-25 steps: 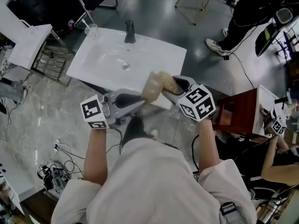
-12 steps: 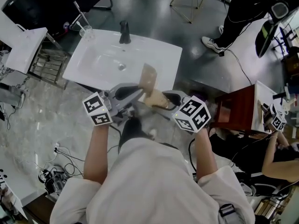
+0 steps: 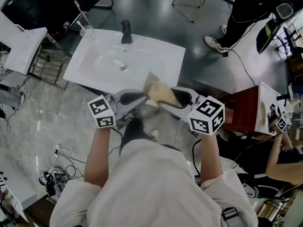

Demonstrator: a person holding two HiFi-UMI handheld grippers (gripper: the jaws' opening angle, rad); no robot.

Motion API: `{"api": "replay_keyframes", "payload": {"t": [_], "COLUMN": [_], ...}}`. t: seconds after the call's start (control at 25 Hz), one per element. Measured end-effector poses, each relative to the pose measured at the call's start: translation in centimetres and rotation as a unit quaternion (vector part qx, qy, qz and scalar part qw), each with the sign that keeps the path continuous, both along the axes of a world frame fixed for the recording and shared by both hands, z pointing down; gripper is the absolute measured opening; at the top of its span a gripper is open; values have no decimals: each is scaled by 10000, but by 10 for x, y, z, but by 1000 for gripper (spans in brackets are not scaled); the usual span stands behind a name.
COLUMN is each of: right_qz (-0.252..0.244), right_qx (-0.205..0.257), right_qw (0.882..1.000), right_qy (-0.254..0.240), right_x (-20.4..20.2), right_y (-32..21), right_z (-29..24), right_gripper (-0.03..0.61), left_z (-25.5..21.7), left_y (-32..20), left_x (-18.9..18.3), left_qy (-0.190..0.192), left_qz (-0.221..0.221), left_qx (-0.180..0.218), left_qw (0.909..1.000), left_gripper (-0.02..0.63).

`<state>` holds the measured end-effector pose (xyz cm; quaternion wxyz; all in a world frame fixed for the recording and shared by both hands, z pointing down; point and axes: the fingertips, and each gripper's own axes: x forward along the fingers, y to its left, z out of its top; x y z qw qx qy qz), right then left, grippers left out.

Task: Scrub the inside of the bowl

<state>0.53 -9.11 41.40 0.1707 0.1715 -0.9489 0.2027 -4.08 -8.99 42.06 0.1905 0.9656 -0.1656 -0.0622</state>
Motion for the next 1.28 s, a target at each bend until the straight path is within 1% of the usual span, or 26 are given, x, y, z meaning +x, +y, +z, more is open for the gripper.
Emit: {"api": "replay_keyframes", "payload": {"t": [0.08,0.2,0.36,0.44,0.6,0.76,0.88,0.92,1.04,1.16,1.28], "right_qz": [159,290,469,611,783,836,697,638,467,42,-332], "right_qx": [171,331,296,297,385,339,197,145,-15,-211,-359], "right_qw": [9997,9986,9980,9968,9926,9912,9918,9921,9930,9951,9961], "right_qy": [121,299,307,422,843,970,1051,1071,1087,963,737], "right_x": [-1,-1,3,10,22,25,21,19,13,4,-1], "right_y": [-11,-24,-37,-43,-52,-55,-49,-45,-33,-13,6], "right_z": [-5,-6,-4,2,17,25,34,38,47,50,46], "right_gripper": [255,255,256,256,256,256,256,256,256,256,256], "left_z": [-1,-3,-7,-11,-26,-41,-57,-61,-66,-64,-53], "left_y": [7,11,19,25,33,34,32,31,24,12,4], "left_x": [7,6,-2,-5,-8,-6,-5,-4,-4,-8,-6], "left_qy": [4,85,83,127,360,677,1028,1083,1039,1002,778], "left_qz": [151,210,347,458,604,630,627,610,483,255,133], "left_qx": [24,4,92,170,355,450,516,540,605,595,533], "left_qw": [9999,9997,9993,9987,9969,9947,9914,9908,9916,9929,9955], "left_gripper": [18,18,18,18,18,18,18,18,18,18,18]}}
